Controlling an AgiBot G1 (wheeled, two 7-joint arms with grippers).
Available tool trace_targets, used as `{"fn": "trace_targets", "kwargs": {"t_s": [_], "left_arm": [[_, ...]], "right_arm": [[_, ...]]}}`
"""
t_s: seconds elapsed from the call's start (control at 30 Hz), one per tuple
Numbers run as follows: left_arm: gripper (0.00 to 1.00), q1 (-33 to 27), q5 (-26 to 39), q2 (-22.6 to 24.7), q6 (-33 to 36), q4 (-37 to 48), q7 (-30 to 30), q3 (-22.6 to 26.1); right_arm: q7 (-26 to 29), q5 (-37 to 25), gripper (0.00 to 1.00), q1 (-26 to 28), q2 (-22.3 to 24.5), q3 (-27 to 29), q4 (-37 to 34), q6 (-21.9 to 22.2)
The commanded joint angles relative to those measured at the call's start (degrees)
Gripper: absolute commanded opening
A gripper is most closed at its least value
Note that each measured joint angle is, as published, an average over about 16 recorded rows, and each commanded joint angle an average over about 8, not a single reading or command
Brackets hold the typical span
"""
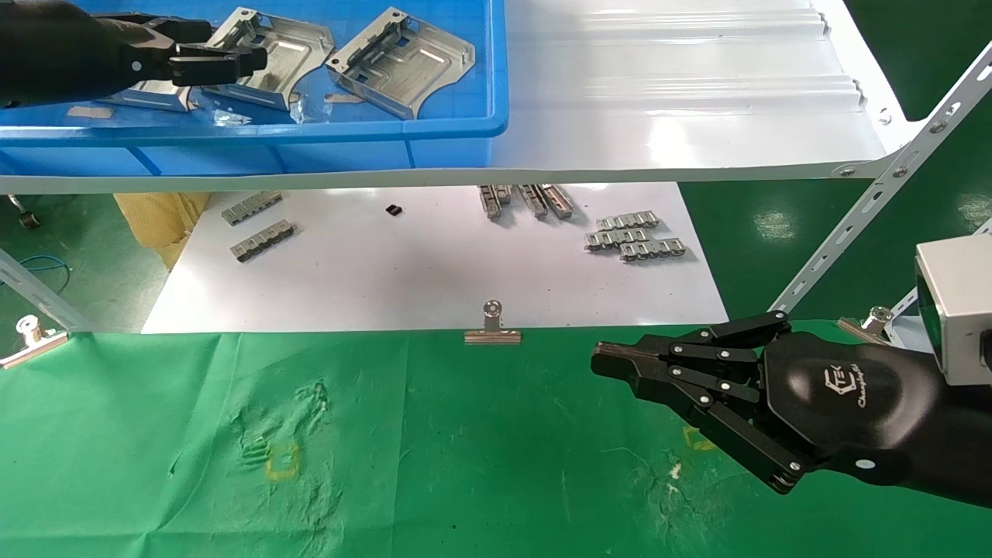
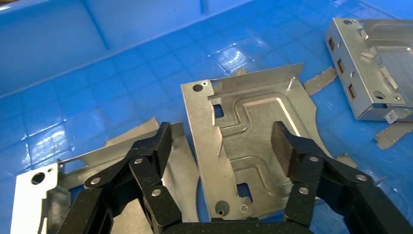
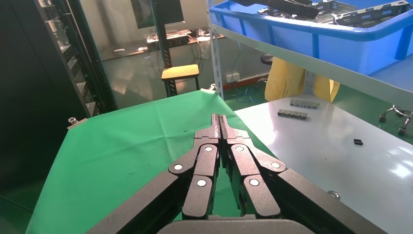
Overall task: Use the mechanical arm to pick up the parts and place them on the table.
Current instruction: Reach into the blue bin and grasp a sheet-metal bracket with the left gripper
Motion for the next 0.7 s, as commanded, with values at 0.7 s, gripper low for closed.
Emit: {"fn": "trace_targets", "kwargs": {"t_s": [0.7], "left_arm": [[0.0,-0.58,-0.55,-0.52,-0.13,1.73,2.42,-0.42]], "right_arm": [[0.0,0.0,0.0,0.0,0.0,0.0,0.0,0.0]]}}
